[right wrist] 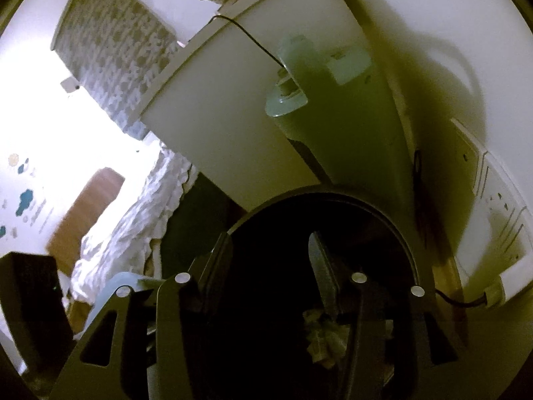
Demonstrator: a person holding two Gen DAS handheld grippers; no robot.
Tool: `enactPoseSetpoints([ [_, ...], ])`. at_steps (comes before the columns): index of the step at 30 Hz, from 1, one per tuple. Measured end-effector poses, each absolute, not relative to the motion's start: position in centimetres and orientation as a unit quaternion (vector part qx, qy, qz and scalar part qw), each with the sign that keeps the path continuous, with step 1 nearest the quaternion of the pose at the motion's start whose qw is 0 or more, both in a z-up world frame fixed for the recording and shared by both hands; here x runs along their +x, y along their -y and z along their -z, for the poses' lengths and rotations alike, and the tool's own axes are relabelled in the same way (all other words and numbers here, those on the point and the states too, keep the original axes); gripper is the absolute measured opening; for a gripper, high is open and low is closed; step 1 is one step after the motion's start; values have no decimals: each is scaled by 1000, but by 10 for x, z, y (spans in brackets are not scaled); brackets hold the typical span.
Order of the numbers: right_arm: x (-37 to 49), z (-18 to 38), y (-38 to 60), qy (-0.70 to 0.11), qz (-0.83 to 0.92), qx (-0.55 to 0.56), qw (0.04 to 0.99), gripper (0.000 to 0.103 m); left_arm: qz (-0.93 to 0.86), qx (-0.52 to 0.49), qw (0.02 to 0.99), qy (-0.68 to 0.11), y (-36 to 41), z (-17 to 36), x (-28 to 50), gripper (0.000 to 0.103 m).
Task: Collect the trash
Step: 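Carry both items over the black bin and open both tools to drop them, then grasp the dark probiotics tube with the left tool while the right tool grasps the clear plastic box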
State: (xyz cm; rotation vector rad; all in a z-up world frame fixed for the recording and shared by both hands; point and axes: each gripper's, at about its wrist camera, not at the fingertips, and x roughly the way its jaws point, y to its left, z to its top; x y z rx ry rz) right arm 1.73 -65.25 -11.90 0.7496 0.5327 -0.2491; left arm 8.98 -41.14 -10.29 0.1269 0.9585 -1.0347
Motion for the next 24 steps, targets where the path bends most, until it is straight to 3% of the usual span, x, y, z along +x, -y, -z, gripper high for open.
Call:
enactPoseSetpoints([
  [6, 20, 117, 646, -253, 121, 357, 891, 56, 464, 31, 772, -433, 370, 80, 80, 80],
  [10, 24, 114, 631, -256, 109, 338, 899, 56, 440, 29, 796, -415, 309, 57, 59, 80],
  [14, 27, 103, 601, -253, 81, 296, 917, 62, 402, 21, 823, -400, 229, 45, 39, 80],
  [17, 25, 92, 570, -249, 44, 261, 932, 64, 354, 18, 843, -405, 160, 49, 28, 79],
  [21, 19, 78, 514, -265, -60, 238, 932, 74, 300, 39, 850, -431, 89, 68, 16, 79],
  [24, 13, 59, 445, -282, -161, 154, 933, 79, 283, 58, 843, -454, 51, 89, 8, 76],
])
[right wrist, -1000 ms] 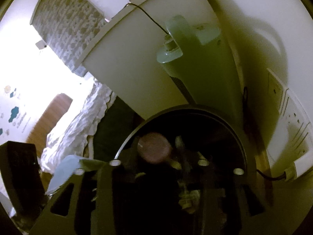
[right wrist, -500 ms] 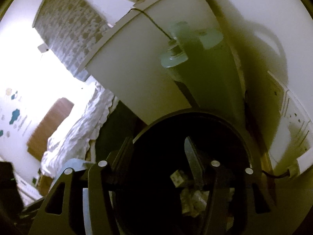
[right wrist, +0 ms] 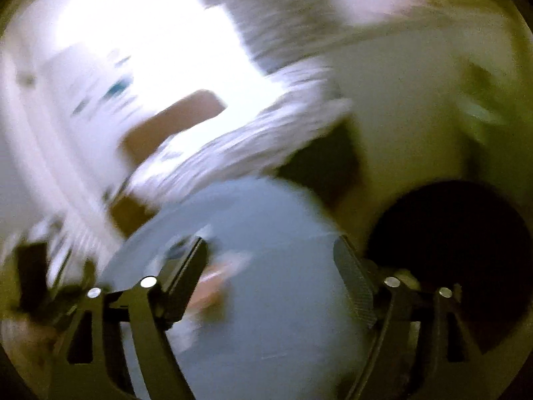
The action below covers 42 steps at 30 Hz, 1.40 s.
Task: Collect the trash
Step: 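Grasp the dark probiotics tube with the left tool while the right tool grasps the clear plastic box, then carry both items over the black bin and open both tools to drop them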
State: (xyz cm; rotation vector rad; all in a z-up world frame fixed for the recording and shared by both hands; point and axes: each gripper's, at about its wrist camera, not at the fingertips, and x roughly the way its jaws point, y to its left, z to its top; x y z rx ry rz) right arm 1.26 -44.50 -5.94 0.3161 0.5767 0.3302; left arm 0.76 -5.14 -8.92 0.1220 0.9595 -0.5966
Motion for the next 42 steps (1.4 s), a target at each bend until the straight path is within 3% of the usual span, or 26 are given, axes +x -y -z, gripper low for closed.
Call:
enactPoseSetpoints([
  [2, 8, 44, 388, -291, -231, 51, 927, 81, 280, 70, 837, -465, 44, 100, 8, 65],
  [3, 7, 39, 364, -297, -259, 6, 919, 88, 282, 79, 833, -470, 43, 106, 8, 61],
  [10, 25, 48, 235, -372, -390, -338, 772, 91, 311, 116, 825, -458, 48, 117, 2, 59],
  [13, 34, 66, 210, -406, -407, -417, 704, 91, 303, 138, 831, -445, 49, 118, 0, 45],
  [14, 35, 71, 206, -411, -406, -437, 689, 87, 301, 146, 833, -442, 50, 118, 0, 41],
  [15, 39, 77, 199, -419, -406, -460, 670, 74, 299, 151, 834, -439, 51, 119, 0, 37],
  [17, 45, 82, 193, -432, -404, -467, 657, 61, 298, 157, 837, -432, 51, 119, 0, 32],
  [20, 49, 78, 186, -444, -409, -446, 661, 49, 292, 151, 839, -433, 45, 119, 5, 19],
  [24, 44, 58, 197, -439, -418, -368, 705, 43, 295, 104, 842, -439, 30, 116, 13, 18],
  [27, 37, 40, 223, -426, -412, -279, 756, 42, 301, 61, 847, -434, 18, 109, 16, 18],
  [31, 40, 14, 305, -390, -349, -53, 851, 42, 306, 11, 855, -418, 17, 91, 20, 18],
  [37, 29, 31, 457, -306, -143, 228, 913, 42, 338, -19, 870, -360, 70, 47, 36, 18],
  [42, 11, 44, 522, -256, -18, 284, 924, 42, 382, -26, 866, -322, 147, 18, 51, 18],
])
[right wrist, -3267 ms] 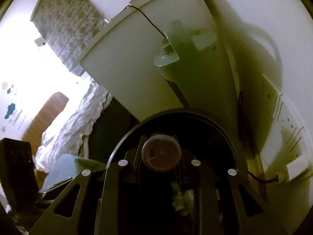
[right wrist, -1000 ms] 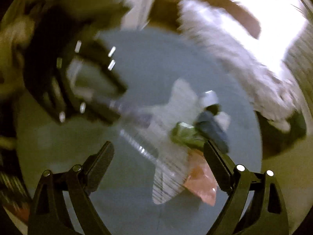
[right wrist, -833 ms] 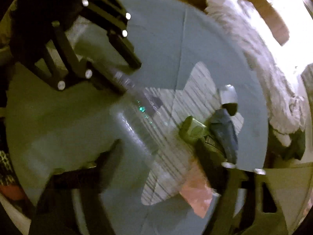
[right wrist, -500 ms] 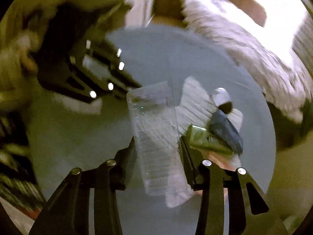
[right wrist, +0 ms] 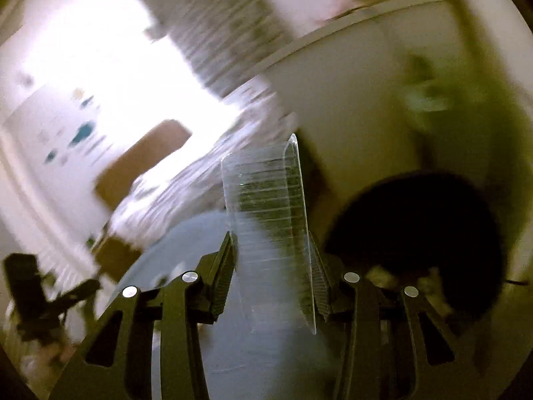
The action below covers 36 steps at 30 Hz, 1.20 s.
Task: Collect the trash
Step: 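Carry both items over the black bin and open both tools to drop them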
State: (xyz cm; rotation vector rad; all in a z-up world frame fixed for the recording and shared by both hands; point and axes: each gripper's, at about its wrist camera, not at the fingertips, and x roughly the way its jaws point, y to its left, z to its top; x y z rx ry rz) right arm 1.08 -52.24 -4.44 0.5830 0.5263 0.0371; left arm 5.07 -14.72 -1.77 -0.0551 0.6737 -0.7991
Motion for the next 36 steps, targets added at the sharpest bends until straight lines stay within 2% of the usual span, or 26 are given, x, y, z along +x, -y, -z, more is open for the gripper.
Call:
enactPoseSetpoints([
  [7, 12, 53, 580, -217, 79, 323, 918, 42, 448, -2, 826, -341, 287, 26, 74, 19],
  [13, 28, 73, 617, -205, 110, 328, 915, 42, 460, 17, 803, -378, 359, 57, 89, 19],
  [22, 30, 87, 647, -212, 133, 309, 917, 42, 457, 37, 787, -413, 398, 94, 103, 19],
  [31, 25, 97, 652, -227, 139, 314, 911, 42, 459, 48, 777, -429, 424, 108, 105, 19],
  [36, 29, 99, 650, -234, 136, 312, 911, 43, 457, 51, 772, -438, 430, 109, 106, 24],
])
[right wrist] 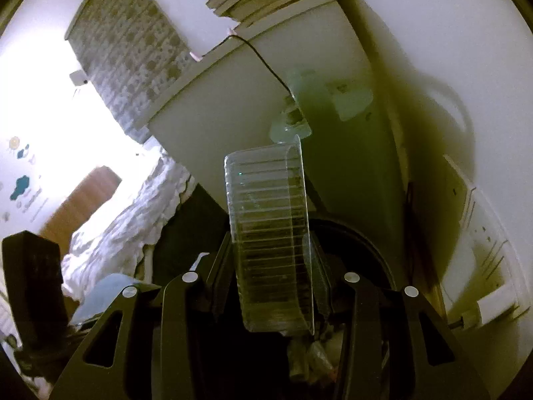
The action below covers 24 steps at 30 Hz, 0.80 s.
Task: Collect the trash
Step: 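Carry both items over the black bin and open both tools to drop them, then grasp the clear cup with the left tool while the right tool grasps the blue wrapper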
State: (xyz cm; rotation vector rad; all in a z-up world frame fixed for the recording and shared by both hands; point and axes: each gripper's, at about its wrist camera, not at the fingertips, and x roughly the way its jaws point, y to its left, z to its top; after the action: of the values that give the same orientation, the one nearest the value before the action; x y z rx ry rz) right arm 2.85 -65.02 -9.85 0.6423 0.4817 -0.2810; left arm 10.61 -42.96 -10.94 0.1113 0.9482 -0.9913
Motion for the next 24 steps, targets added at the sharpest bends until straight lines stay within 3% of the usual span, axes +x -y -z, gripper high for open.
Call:
enactPoseSetpoints([
  [1, 28, 98, 650, -233, 138, 312, 911, 44, 456, 54, 772, -439, 431, 110, 106, 28],
  [3, 28, 98, 650, -232, 139, 311, 911, 47, 452, 52, 775, -438, 430, 109, 106, 60],
  [6, 25, 98, 652, -227, 144, 318, 909, 64, 445, 44, 790, -420, 424, 103, 103, 79],
  [16, 24, 100, 649, -224, 148, 322, 908, 68, 439, 26, 804, -400, 385, 79, 96, 81],
  [24, 36, 94, 612, -238, 107, 281, 923, 68, 377, -24, 842, -385, 263, 57, 101, 84],
])
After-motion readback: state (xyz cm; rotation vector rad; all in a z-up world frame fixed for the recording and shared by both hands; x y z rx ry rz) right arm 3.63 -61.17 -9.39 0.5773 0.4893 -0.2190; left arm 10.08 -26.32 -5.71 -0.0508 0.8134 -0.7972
